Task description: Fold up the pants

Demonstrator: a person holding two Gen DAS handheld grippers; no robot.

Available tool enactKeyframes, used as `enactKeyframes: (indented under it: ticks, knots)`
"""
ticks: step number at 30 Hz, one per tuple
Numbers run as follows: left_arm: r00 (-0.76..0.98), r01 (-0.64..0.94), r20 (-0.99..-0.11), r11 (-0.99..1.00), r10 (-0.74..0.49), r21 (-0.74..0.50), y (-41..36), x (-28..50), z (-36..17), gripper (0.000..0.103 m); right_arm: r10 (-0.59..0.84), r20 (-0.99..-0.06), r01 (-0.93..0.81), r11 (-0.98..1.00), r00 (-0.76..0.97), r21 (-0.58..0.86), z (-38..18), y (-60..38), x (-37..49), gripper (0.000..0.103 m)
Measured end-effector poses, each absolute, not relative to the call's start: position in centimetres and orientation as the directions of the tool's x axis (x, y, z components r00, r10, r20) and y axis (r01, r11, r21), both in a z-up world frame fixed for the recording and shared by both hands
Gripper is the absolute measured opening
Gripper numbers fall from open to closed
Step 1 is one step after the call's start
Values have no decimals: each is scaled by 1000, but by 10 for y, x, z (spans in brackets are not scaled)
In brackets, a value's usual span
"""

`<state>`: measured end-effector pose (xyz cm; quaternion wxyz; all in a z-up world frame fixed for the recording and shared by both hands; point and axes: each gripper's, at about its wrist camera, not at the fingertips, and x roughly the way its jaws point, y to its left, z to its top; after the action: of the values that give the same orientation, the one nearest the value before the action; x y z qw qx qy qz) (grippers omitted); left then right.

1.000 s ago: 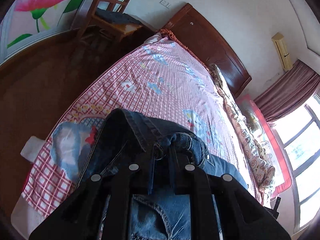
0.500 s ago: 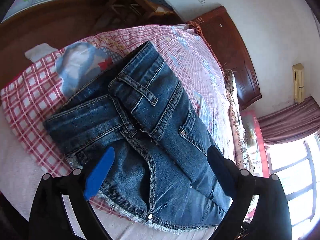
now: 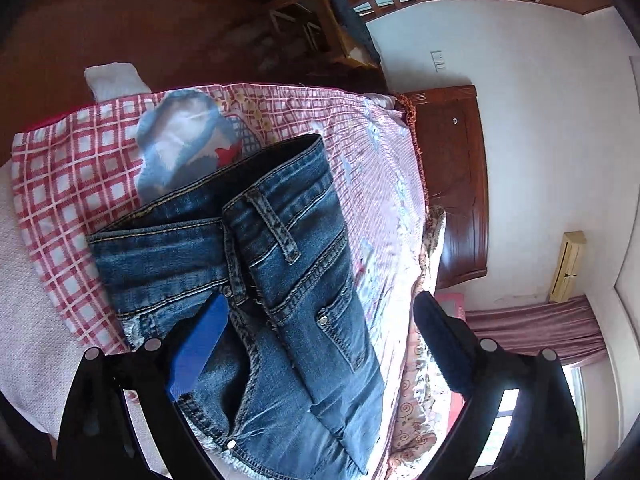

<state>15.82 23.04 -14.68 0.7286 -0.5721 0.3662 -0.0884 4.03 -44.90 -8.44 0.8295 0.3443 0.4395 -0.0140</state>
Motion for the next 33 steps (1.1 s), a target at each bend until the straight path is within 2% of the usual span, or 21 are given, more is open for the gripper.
enactKeyframes:
  ticks: [7, 9, 10, 12, 15, 20, 24, 27, 28, 29, 33]
  knots:
    - [711, -287, -352, 206, -609, -935, 211, 187, -176, 88, 287, -752, 313, 779, 593, 543, -88, -442, 43, 0]
    - [689, -332, -406, 236, -601, -913, 205, 190, -183, 87, 279, -761, 332, 774, 586, 539, -91, -445, 40, 0]
    - [682, -349, -425, 246, -595, -904, 204, 189, -185, 83, 284, -756, 337, 765, 590, 549, -92, -448, 38, 0]
    - [681, -359, -440, 257, -585, -897, 205, 185, -186, 80, 285, -750, 345, 752, 597, 561, -93, -451, 34, 0]
    - [693, -343, -434, 266, -576, -901, 209, 177, -181, 81, 289, -748, 348, 747, 597, 566, -96, -453, 32, 0]
    - [670, -398, -473, 262, -572, -879, 207, 185, -186, 82, 305, -740, 348, 734, 600, 584, -100, -451, 37, 0]
    - [760, -359, -363, 118, -539, -926, 214, 182, -193, 81, 308, -741, 334, 744, 597, 579, -100, -446, 39, 0]
    - [771, -339, -362, 145, -524, -930, 211, 186, -194, 48, 311, -737, 336, 738, 600, 585, -100, -446, 39, 0]
    - [761, -346, -388, 181, -520, -921, 208, 187, -193, 17, 309, -734, 339, 735, 605, 588, -99, -447, 38, 0]
    - [749, -369, -420, 203, -513, -907, 207, 188, -196, 5, 305, -732, 347, 727, 609, 592, -99, -450, 37, 0]
    - [754, -377, -431, 211, -495, -902, 206, 185, -192, 4, 284, -702, 451, 599, 653, 662, -112, -478, 19, 2]
